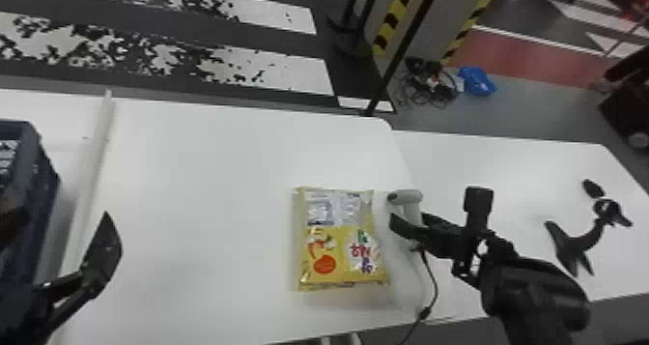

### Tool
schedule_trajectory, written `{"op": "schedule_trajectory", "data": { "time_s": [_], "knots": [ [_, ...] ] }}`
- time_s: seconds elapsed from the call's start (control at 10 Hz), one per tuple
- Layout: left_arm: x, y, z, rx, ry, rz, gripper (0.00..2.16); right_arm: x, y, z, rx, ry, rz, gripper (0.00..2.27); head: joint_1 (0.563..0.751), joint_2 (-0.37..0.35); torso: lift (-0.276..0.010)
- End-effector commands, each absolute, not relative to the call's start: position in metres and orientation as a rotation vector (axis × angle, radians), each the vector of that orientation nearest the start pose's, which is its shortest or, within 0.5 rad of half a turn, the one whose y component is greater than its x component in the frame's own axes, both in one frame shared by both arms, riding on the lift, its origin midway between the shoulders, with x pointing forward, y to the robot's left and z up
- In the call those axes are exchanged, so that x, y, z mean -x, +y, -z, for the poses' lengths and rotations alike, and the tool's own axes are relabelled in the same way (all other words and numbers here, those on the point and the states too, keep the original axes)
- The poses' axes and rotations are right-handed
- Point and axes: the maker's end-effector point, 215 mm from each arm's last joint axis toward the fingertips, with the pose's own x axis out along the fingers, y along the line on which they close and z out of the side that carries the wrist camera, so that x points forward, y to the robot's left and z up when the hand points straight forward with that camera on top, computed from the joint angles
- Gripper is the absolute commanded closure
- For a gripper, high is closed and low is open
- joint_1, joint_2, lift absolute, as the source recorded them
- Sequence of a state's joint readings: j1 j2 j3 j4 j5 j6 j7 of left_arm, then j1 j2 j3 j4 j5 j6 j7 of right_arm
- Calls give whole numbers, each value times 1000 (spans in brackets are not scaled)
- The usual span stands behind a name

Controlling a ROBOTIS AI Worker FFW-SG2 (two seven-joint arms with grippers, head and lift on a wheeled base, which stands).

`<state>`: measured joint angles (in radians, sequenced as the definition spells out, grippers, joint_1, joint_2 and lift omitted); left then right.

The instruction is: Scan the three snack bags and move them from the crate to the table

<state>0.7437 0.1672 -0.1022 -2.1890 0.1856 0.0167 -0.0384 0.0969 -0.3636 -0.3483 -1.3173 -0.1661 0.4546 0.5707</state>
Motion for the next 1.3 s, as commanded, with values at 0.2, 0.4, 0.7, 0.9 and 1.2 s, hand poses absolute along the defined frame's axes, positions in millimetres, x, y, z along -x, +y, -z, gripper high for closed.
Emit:
{"op": "schedule_trajectory", "data": {
  "time_s": [0.2, 0.4, 0.7, 0.9, 1.2],
  "knots": [
    [-365, 172, 366, 115, 161, 210, 33, -460, -453, 573, -154, 754, -126, 2243, 695, -350, -62],
    [-368, 170, 366, 118, 161, 217, 33, -454, -456, 573, -167, 752, -119, 2243, 695, -350, -62],
    [-369, 165, 365, 121, 162, 225, 33, -445, -470, 567, -168, 721, -73, 2243, 695, -350, -62],
    [-368, 164, 367, 114, 167, 225, 33, -433, -469, 528, -213, 650, -29, 2243, 695, -350, -62],
    [-367, 157, 371, 112, 181, 235, 33, -399, -426, 475, -261, 667, -36, 2243, 695, -350, -62]
  ]
}}
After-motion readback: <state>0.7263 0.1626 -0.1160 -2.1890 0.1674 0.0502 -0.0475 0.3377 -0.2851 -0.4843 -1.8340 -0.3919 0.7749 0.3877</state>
